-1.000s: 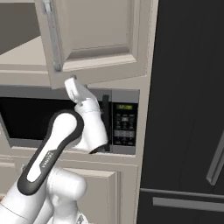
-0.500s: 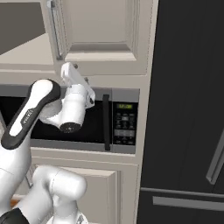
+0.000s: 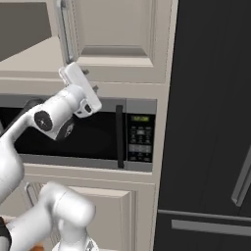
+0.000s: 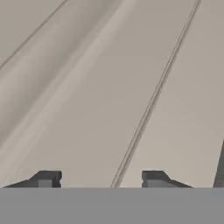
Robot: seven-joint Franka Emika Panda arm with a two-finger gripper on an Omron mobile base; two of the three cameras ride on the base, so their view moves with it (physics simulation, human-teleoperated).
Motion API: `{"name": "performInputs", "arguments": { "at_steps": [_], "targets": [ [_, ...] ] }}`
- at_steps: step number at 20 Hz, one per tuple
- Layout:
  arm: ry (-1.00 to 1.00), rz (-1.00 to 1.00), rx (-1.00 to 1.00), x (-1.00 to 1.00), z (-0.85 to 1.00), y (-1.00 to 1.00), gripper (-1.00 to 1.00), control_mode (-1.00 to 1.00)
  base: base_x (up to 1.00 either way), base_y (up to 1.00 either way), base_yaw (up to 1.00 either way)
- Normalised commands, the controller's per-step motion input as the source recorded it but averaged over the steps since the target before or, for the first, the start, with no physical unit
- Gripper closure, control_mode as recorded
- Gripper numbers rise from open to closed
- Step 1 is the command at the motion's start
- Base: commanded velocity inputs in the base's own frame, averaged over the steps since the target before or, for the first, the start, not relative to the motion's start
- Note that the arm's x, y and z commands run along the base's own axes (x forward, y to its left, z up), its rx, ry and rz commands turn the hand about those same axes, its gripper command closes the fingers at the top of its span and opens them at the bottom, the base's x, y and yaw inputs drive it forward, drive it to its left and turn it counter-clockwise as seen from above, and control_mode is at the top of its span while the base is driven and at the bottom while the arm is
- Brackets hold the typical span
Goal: Pick the mug and place it in the sink. Pick the bowl and place it in the open cabinet and then close the cabinet.
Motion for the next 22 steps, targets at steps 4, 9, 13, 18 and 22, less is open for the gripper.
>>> {"name": "performInputs", "arguments": {
  "at_steps": [4, 9, 13, 18, 22],
  "targets": [
    [0.75, -0.11, 0.01, 0.90, 0.82, 0.00, -1.00, -1.00, 0.00, 0.00, 0.00],
    [0.74, -0.07, 0.02, 0.98, 0.81, 0.00, -1.00, -1.00, 0.00, 0.00, 0.00],
    [0.72, -0.04, 0.07, 0.74, 0.69, -0.15, -1.00, -1.00, 0.00, 0.00, 0.00],
    [0.20, 0.06, 0.06, -0.59, 0.82, -0.15, -1.00, -1.00, 0.00, 0.00, 0.00],
    [-0.05, 0.00, 0.00, -1.00, 0.99, 0.04, -1.00, -1.00, 0.00, 0.00, 0.00]
  ]
}}
